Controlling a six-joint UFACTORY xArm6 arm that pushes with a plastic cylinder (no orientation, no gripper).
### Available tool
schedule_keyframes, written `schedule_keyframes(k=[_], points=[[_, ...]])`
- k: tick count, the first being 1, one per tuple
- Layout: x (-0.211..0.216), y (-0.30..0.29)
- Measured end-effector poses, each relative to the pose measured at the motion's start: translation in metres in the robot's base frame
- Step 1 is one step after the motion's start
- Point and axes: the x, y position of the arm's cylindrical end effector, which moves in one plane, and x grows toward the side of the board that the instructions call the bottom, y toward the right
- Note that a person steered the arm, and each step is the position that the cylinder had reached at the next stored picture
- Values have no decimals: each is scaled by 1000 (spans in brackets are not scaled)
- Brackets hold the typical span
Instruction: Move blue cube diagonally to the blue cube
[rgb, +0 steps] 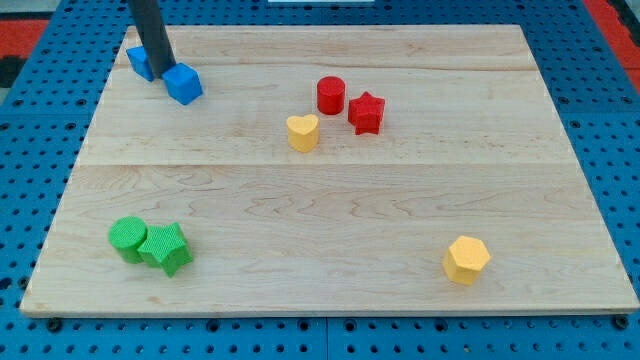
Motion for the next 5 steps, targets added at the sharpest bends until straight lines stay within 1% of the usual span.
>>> schedule_keyframes(k=[1, 2, 3, 4, 5], points=[[27, 37], [27, 31], [54, -17], [53, 40], [60, 84]])
